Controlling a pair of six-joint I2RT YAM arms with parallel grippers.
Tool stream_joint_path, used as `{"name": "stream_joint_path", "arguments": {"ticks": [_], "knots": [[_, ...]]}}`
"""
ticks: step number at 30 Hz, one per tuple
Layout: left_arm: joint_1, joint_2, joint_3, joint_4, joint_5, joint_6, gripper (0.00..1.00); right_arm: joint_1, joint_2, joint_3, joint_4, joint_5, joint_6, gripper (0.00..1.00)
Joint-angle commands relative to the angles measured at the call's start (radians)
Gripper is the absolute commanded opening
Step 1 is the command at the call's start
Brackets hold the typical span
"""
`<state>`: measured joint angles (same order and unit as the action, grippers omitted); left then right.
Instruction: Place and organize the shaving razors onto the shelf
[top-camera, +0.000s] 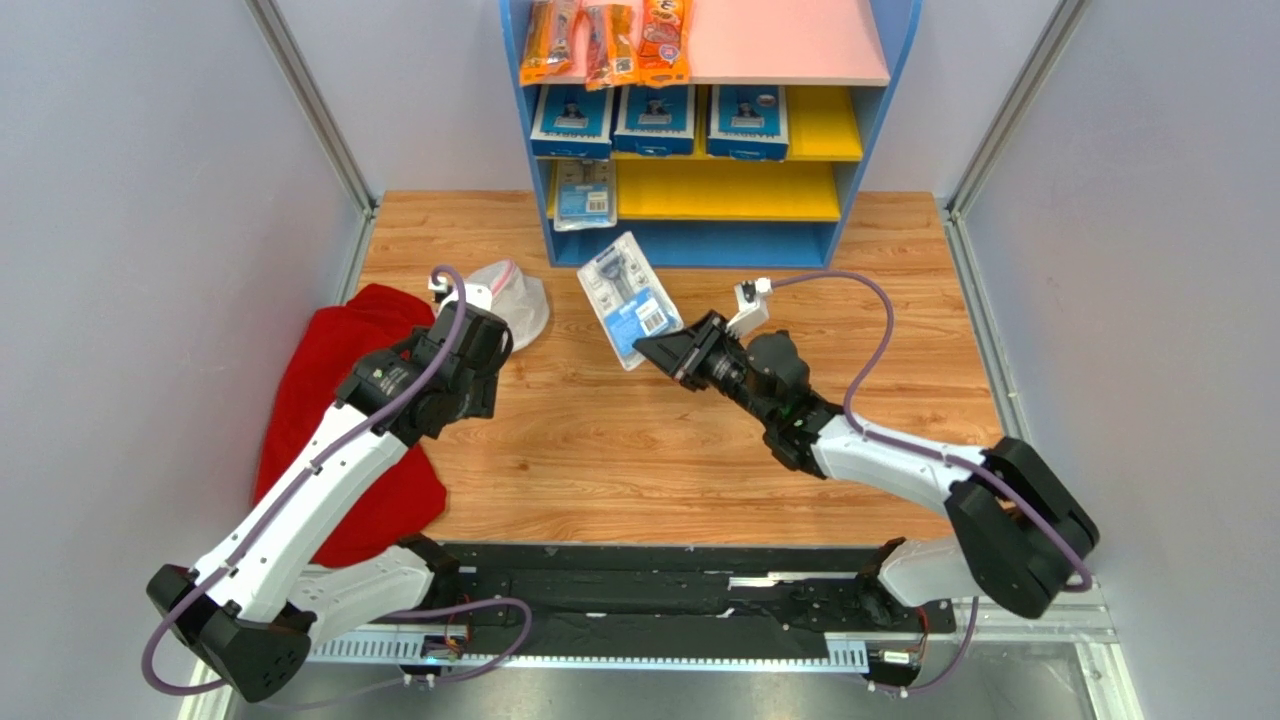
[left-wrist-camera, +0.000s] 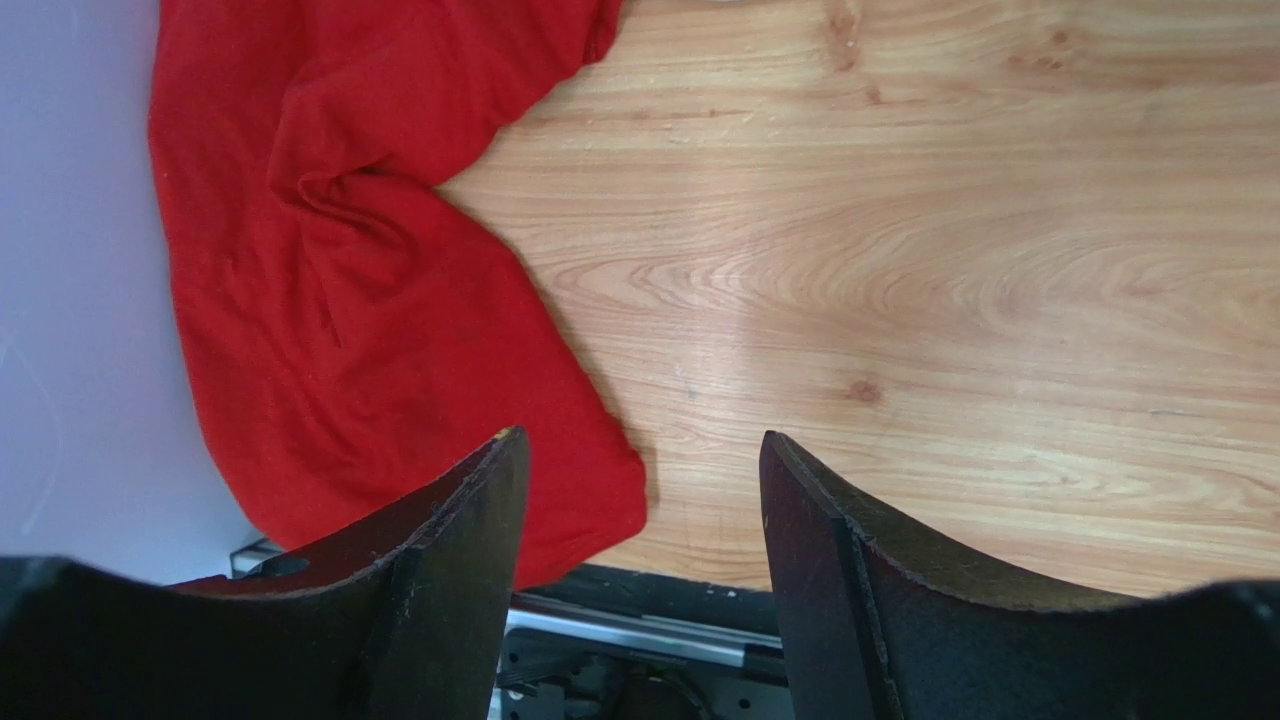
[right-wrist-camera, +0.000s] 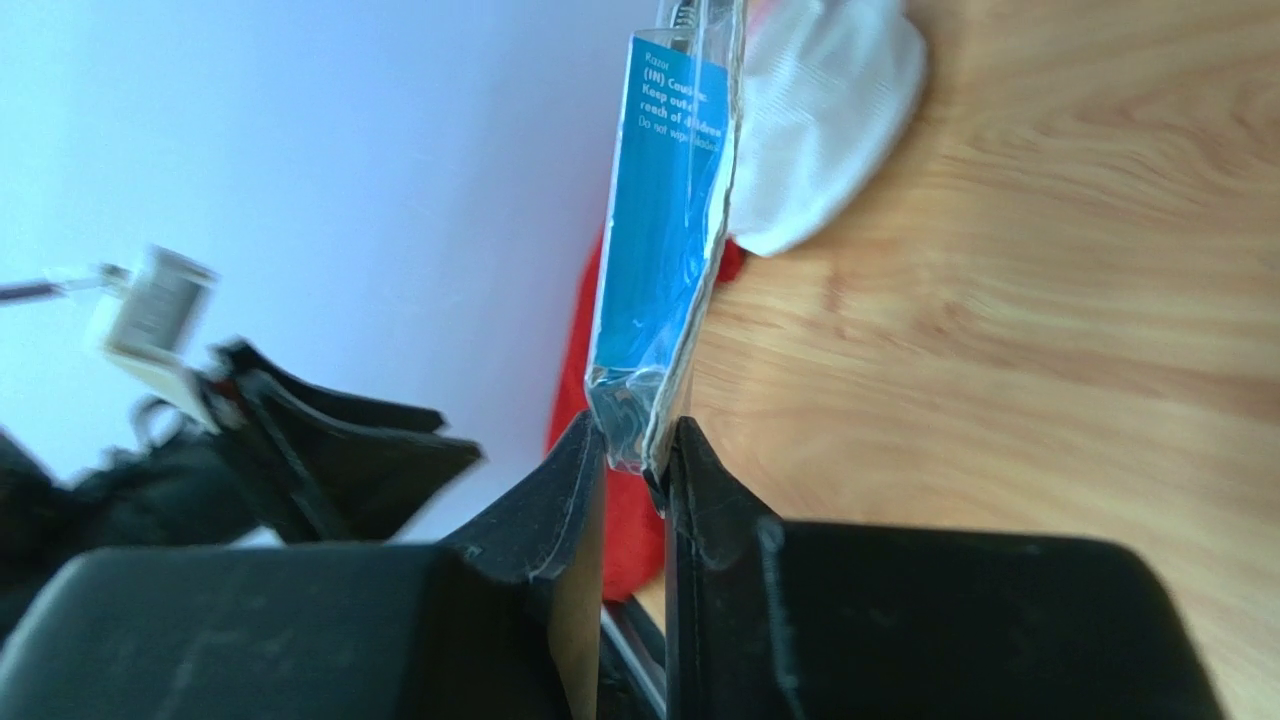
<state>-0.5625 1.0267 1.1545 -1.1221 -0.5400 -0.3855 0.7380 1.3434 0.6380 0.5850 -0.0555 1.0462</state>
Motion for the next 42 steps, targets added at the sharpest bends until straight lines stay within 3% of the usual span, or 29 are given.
{"name": "stream_joint_path", "arguments": {"ticks": [1,8,15,24,42], "knots": [[0.006,-0.059,-0.050,0.053,-0.022,0.053,0.66,-0.040,0.094,0.087,0.277,-0.087,0.095,0.00],[0.006,-0.140,-0.084,0.081,-0.020,0.065,0.67,-0.133,0.278,0.158,0.512,-0.133,0.290,0.00],[0.006,-0.166,-0.093,0.088,-0.015,0.066,0.68,-0.180,0.431,0.224,0.631,-0.139,0.376,0.00],[0.006,-0.165,-0.098,0.091,-0.011,0.066,0.68,-0.258,0.523,0.281,0.654,-0.119,0.413,0.00],[0.006,-0.263,-0.119,0.113,-0.009,0.069,0.68,-0.311,0.781,0.601,0.550,-0.067,0.494,0.00]]}}
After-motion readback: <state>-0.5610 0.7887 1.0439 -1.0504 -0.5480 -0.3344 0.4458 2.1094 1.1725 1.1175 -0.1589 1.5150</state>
